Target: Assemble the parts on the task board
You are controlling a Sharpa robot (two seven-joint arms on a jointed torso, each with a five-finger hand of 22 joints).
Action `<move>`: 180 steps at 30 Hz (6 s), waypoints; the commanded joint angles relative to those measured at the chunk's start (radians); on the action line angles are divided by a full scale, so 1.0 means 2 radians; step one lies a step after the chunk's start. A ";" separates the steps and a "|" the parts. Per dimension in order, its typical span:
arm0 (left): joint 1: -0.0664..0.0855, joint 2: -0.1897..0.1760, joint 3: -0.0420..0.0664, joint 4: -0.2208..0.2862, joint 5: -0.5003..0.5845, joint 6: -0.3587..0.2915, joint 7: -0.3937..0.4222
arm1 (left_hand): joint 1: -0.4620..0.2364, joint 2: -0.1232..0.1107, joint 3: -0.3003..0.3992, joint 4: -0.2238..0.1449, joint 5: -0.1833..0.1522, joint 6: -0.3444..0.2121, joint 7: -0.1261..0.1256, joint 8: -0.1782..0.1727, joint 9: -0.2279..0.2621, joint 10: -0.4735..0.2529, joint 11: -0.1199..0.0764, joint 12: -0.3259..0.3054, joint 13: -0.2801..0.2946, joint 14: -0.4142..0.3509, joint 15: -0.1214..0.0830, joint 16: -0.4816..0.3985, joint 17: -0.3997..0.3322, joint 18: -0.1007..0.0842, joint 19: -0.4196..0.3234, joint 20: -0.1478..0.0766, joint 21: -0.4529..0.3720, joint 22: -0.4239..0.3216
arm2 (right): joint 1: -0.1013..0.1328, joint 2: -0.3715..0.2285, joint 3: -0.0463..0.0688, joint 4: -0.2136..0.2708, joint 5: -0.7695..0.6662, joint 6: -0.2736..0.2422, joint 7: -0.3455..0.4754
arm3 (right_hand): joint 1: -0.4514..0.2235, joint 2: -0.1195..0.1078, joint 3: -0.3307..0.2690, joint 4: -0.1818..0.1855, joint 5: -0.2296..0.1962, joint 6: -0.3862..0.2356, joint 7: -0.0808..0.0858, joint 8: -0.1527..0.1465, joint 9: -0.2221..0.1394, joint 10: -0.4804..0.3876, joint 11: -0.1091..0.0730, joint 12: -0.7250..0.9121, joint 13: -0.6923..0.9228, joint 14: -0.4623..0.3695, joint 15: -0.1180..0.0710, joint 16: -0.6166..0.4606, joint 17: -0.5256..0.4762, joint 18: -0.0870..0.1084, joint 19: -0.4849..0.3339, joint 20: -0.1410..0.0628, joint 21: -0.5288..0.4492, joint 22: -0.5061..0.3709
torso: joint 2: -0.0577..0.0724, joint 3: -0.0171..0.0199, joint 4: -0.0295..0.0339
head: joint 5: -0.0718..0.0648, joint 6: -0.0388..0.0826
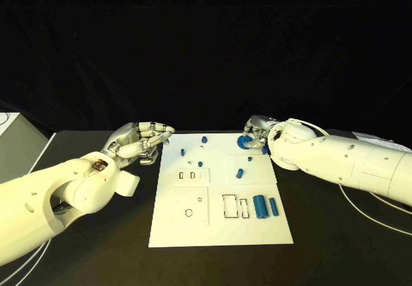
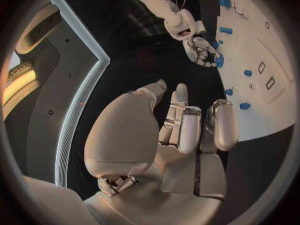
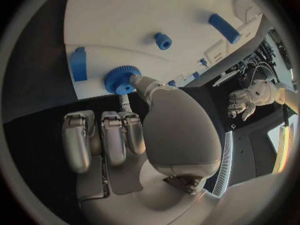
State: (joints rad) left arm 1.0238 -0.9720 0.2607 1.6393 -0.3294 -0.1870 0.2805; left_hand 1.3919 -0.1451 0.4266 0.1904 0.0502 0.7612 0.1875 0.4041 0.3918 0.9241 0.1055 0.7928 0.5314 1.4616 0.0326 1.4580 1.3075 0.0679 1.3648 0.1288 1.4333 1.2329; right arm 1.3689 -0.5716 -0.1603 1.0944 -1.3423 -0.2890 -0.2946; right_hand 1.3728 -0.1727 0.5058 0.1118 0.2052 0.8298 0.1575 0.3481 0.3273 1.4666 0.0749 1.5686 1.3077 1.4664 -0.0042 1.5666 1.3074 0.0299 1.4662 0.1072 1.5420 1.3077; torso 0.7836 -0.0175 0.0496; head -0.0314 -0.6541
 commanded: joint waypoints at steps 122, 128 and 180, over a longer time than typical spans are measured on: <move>0.000 0.006 0.000 -0.004 0.000 0.012 -0.005 | -0.008 0.001 0.004 0.002 0.000 -0.004 0.001 0.005 0.001 0.001 0.000 -0.002 -0.004 0.000 0.002 -0.003 0.027 0.002 -0.004 0.002 -0.003 0.000 | -0.035 0.111 -0.008 0.001 -0.193 -0.096 -0.013 | -0.028 -0.022 0.010 -0.005 -0.011 0.024 -0.005 -0.010 -0.003 0.052 -0.003 0.001 0.132 0.052 -0.006 0.002 0.132 -0.011 0.043 -0.007 0.003 0.120 | 0.001 0.0007 0.0010 | 0.018 0.000; 0.000 0.005 0.000 -0.004 0.000 0.014 -0.006 | -0.008 0.001 0.004 0.002 0.000 -0.004 0.001 0.005 0.001 0.001 0.000 -0.002 -0.004 0.000 0.002 -0.003 0.027 0.002 -0.004 0.002 -0.003 0.000 | -0.035 0.110 -0.008 0.002 -0.193 -0.102 -0.015 | -0.028 -0.022 0.010 -0.005 -0.011 0.025 -0.005 -0.010 -0.003 0.052 -0.003 0.001 0.132 0.052 -0.006 0.002 0.132 -0.011 0.043 -0.007 0.004 0.121 | 0.001 0.0005 0.0009 | 0.018 0.000; -0.001 0.004 0.000 -0.005 0.000 0.016 -0.008 | -0.008 0.001 0.005 0.002 -0.001 -0.004 0.001 0.005 0.001 0.001 0.000 -0.002 -0.005 0.000 0.002 -0.004 0.026 0.002 -0.004 0.002 -0.003 0.000 | -0.038 0.104 -0.008 0.008 -0.192 -0.104 -0.024 | -0.030 -0.024 0.011 -0.006 -0.012 0.026 -0.005 -0.013 -0.003 0.052 -0.003 0.001 0.132 0.052 -0.006 0.002 0.131 -0.011 0.042 -0.007 0.002 0.119 | 0.001 0.0003 0.0006 | 0.015 0.001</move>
State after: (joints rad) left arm 1.0221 -0.9644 0.2607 1.6272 -0.3298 -0.1711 0.2596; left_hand 1.3827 -0.1439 0.4292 0.1931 0.0502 0.7577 0.1909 0.4082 0.3923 0.9241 0.1056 0.7928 0.5223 1.4616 0.0326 1.4541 1.3074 0.0678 1.3612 0.1324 1.4298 1.2332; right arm 1.2964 -0.3640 -0.1744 1.1154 -1.7217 -0.5162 -0.3277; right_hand 1.3198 -0.2257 0.5228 0.0993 0.1853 0.8748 0.1467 0.3195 0.3207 1.4665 0.0749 1.5686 1.3075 1.4666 -0.0109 1.5665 1.3074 0.0221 1.4661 0.1003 1.5468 1.3075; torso 0.7860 -0.0169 0.0506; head -0.0006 -0.6530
